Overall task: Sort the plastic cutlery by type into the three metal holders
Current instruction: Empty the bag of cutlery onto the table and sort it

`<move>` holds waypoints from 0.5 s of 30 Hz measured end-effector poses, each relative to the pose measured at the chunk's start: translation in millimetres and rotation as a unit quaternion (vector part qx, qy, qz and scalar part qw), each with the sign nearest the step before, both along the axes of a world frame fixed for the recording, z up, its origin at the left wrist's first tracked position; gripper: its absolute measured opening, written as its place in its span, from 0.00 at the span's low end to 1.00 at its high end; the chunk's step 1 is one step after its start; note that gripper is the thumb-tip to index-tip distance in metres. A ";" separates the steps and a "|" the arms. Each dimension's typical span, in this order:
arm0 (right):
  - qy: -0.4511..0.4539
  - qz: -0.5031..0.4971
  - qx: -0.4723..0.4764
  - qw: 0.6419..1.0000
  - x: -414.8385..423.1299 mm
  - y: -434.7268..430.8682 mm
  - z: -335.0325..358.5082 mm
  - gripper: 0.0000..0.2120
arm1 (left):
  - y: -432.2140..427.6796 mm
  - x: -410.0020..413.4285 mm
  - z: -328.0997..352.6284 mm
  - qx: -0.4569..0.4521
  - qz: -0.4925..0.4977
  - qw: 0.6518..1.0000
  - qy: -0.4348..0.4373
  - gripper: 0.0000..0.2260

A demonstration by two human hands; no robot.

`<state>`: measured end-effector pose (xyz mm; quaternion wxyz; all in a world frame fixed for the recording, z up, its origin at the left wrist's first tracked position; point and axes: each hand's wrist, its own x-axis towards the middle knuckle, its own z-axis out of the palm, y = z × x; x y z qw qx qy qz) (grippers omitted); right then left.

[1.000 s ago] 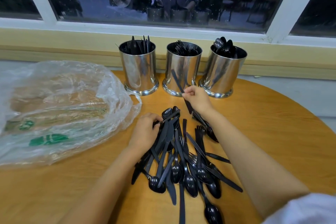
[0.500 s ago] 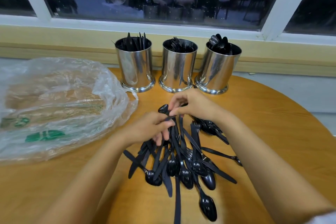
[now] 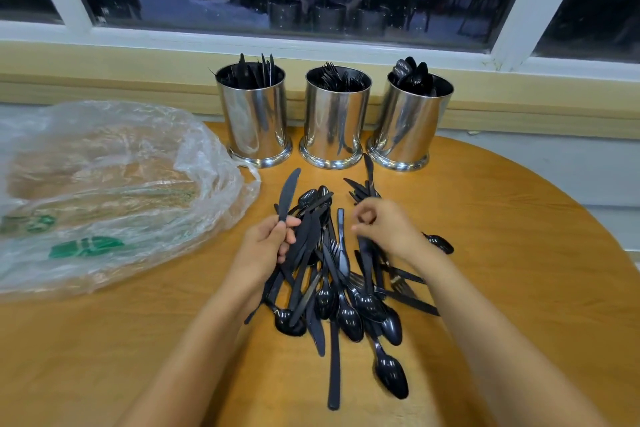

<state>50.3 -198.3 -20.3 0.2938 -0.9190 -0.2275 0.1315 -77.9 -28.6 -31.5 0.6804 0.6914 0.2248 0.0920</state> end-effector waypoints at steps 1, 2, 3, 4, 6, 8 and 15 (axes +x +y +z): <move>-0.013 -0.019 0.036 0.999 5.5 -0.6 8.0 0.05 | -0.3 -0.9 0.3 -0.031 0.009 0.999 -0.008 0.12; -0.030 -0.044 0.079 0.995 11.0 -2.4 18.6 0.04 | -0.4 -2.1 1.0 -0.062 0.019 0.998 -0.014 0.11; -0.049 -0.071 0.129 0.988 14.7 -5.1 31.0 0.05 | -1.2 -3.3 2.4 -0.094 0.025 0.995 -0.020 0.10; -0.063 -0.095 0.182 0.977 16.0 -8.5 43.3 0.05 | -1.9 -4.6 3.2 -0.122 0.030 0.992 -0.025 0.09; -0.077 -0.116 0.286 0.948 10.9 -14.3 63.7 0.04 | -4.7 -6.7 5.5 -0.176 0.034 0.983 -0.035 0.08; -0.034 -0.128 0.381 0.915 -1.6 -14.8 72.2 0.04 | -8.0 -6.6 6.7 -0.231 0.042 0.971 -0.045 0.08; 0.279 -0.117 0.476 0.826 -70.7 11.4 33.7 0.10 | -18.2 -2.6 9.2 -0.263 0.024 0.960 -0.090 0.20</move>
